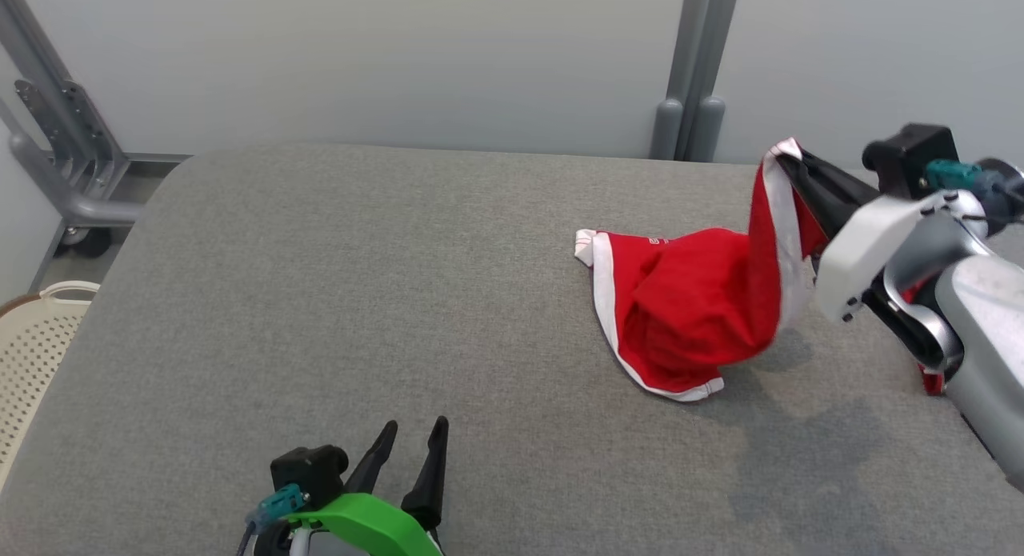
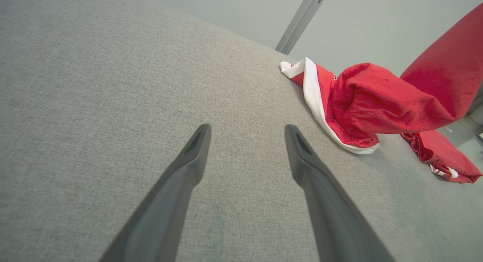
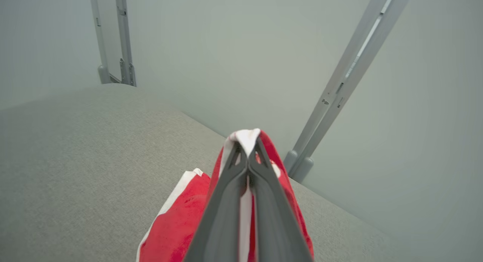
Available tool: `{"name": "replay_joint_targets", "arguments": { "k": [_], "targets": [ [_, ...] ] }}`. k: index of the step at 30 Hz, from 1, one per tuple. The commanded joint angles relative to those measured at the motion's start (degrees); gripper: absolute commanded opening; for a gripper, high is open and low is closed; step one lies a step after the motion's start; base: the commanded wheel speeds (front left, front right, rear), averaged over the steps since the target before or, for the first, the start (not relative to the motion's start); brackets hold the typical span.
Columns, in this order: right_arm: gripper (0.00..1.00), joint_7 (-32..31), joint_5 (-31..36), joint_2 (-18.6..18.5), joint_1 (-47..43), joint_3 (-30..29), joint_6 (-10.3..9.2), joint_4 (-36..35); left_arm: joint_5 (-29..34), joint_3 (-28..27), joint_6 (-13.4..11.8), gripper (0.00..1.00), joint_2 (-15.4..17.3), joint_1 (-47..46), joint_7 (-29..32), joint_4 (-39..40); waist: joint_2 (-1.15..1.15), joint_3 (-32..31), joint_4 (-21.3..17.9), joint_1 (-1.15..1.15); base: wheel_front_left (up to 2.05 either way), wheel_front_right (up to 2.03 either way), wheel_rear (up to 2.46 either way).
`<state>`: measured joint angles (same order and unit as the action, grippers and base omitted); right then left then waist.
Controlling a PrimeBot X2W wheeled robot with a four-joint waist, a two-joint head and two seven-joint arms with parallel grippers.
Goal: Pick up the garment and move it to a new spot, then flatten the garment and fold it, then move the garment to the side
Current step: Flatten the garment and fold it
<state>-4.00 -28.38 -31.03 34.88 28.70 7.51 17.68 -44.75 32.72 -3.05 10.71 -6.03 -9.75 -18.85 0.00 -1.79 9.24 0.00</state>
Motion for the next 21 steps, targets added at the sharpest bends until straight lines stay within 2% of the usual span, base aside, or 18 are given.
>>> {"name": "replay_joint_targets", "arguments": {
  "k": [1,5,9,15,21],
  "targets": [
    [0.0,-1.66,-1.63,-0.38,2.26,1.25,-0.04,-1.82,-0.36,0.17,0.44,1.0,-0.64,-0.98,-0.49,-0.45,0.0,-0.77,2.28,0.0,0.0,0.0,0.0],
    [0.0,-7.87,-6.77,-0.56,10.07,4.73,-0.04,-5.85,-0.6,1.0,1.23,1.0,-2.59,-1.68,-1.34,-2.27,0.0,-0.96,5.26,0.0,0.0,0.0,0.0],
    [0.0,-12.43,-10.18,1.53,17.64,6.22,-0.04,-5.47,-0.47,1.58,2.05,1.0,-4.05,-2.71,-2.1,-3.96,0.0,-0.31,8.21,0.0,0.0,0.0,0.0],
    [0.0,-14.89,-11.07,5.71,25.69,5.53,-0.04,0.55,-0.8,1.97,2.96,1.0,-5.43,-4.22,-2.94,-6.27,0.0,0.18,11.27,0.0,0.0,0.0,0.0],
    [0.0,-14.33,-11.23,5.56,23.65,5.1,-0.04,7.62,-1.31,1.92,3.14,1.0,-6.13,-4.48,-3.71,-7.64,0.0,-0.6,12.85,0.0,0.0,0.0,0.0]
  ]
}}
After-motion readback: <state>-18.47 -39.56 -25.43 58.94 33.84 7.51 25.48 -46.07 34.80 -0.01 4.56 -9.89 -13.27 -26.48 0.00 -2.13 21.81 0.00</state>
